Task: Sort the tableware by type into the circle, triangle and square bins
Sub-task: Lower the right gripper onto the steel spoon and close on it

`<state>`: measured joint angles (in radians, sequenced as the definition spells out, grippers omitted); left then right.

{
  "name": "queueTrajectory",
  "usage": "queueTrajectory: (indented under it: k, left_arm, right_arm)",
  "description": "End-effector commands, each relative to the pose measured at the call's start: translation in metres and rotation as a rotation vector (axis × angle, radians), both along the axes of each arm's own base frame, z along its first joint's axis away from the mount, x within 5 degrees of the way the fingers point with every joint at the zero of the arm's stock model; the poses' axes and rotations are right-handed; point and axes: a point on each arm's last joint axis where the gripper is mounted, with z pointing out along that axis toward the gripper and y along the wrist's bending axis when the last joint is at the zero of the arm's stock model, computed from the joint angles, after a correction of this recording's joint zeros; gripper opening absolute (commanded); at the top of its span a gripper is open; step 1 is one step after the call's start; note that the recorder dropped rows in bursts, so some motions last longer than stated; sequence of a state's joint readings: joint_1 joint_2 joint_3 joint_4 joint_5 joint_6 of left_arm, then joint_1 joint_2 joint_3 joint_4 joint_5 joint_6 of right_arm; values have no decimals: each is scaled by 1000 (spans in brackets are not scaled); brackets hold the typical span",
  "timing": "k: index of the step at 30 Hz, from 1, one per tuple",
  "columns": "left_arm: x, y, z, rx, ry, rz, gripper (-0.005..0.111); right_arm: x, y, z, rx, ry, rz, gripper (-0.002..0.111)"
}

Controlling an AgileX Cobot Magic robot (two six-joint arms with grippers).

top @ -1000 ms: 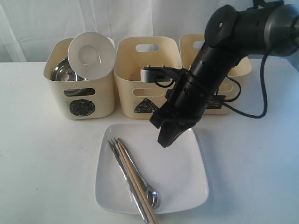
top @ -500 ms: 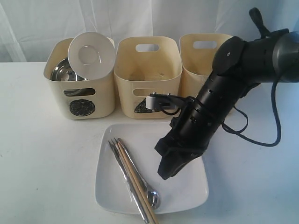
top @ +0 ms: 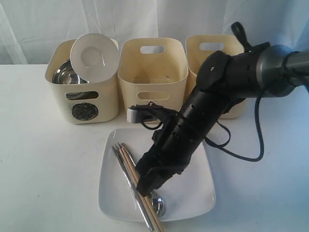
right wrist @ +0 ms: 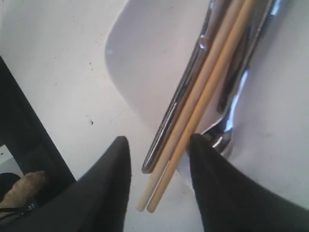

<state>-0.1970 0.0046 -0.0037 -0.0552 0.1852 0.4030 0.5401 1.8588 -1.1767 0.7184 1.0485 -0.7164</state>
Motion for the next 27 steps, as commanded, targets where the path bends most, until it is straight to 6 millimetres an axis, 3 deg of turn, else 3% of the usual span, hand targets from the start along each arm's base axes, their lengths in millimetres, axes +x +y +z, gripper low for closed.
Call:
queueTrajectory:
  k: [1, 7, 27]
  left_arm:
    - [0, 0, -1, -6, -2, -3, 0]
    - [0, 0, -1, -6, -2, -3, 0]
    - [0, 0, -1, -6, -2, -3, 0]
  right_arm:
    - [-4, 9, -10, -30, -58, 55, 43]
    - [-2, 13, -10, -31, -105, 44, 56]
    - [9, 14, -11, -27, -210, -10, 55]
